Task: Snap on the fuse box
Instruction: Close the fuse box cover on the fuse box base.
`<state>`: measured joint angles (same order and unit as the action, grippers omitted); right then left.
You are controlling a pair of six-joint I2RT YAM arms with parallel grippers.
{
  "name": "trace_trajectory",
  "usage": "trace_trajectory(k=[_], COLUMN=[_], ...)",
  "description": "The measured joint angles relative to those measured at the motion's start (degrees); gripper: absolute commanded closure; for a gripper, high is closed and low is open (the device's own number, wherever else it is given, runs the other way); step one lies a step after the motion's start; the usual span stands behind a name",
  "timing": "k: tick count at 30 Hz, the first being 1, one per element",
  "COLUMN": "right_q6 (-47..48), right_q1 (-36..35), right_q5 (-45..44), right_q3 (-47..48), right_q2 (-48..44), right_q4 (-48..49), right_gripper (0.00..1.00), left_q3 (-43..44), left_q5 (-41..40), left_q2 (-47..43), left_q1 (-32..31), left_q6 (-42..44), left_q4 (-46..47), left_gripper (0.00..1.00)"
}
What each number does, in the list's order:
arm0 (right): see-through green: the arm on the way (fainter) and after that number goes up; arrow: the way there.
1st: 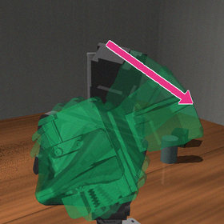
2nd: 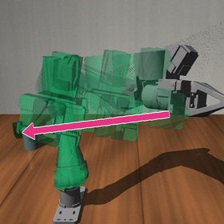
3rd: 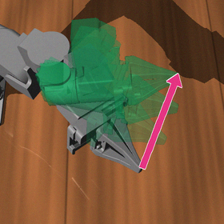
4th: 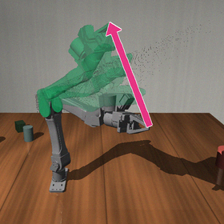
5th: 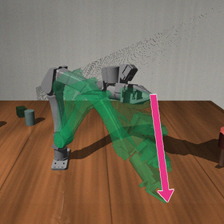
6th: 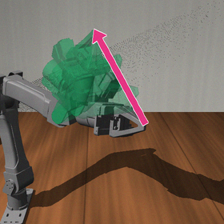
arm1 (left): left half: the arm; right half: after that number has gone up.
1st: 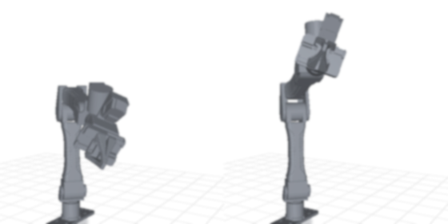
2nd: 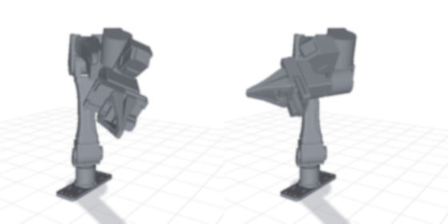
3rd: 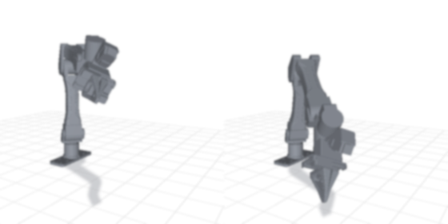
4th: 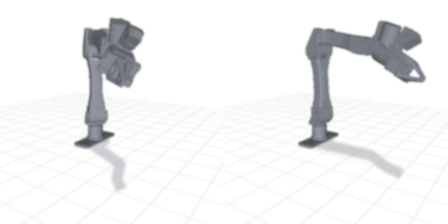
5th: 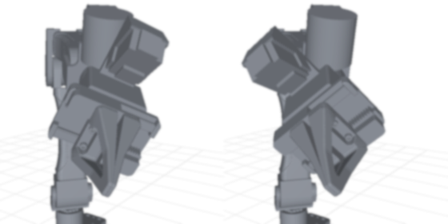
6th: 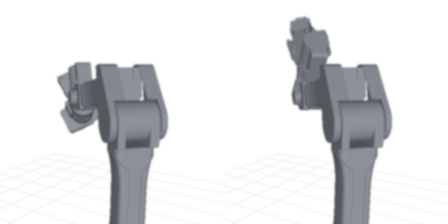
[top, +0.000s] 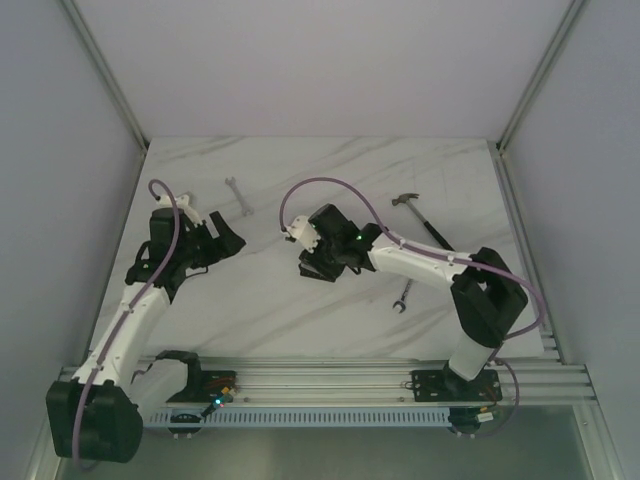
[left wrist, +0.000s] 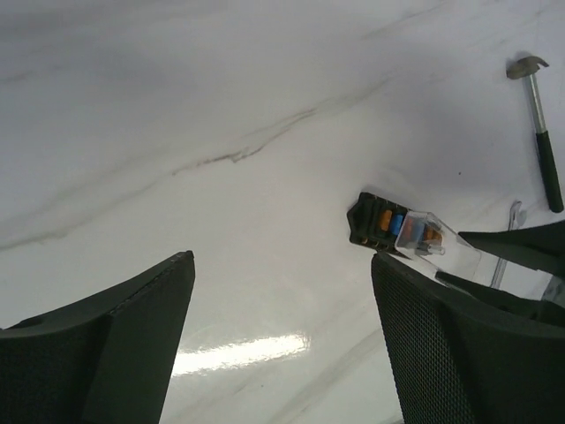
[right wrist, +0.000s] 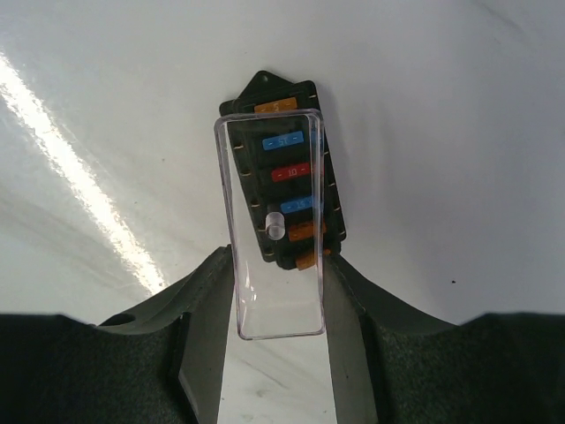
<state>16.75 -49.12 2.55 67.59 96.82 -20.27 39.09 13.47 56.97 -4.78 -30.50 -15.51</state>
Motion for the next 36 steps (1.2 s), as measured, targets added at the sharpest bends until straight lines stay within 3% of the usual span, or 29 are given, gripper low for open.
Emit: trace_trajectory(k=[7,22,32,36], right_q6=[2.19,4.28,3.17,-0.66], right_q1=[1.44,2.54,2.91,3.34], right_q5=[0.92,5.11,5.42,7.56], right_q3=[3.65,8.59,8.24,5.01], right_q2=[4.76,9.01,8.11,3.48], right_q4=[-1.33,-3.74,-4.63,-2.82], right_gripper=[0.66,0.51,0.64,0.67], left_q3=[1.33,1.33,1.11,0.02], left_q5=[-0.39,-0.37,1.66,4.35], left_q2=[-0.92,-0.87,-1.14,-3.06], left_q1=[1.03,1.36,1.42,1.44], left_q6=[4.52,5.81,5.73,4.42], left_q4=[-2.4,-2.73,-2.51,-1.31], left_gripper=[0.09,0.09,0.09,0.09])
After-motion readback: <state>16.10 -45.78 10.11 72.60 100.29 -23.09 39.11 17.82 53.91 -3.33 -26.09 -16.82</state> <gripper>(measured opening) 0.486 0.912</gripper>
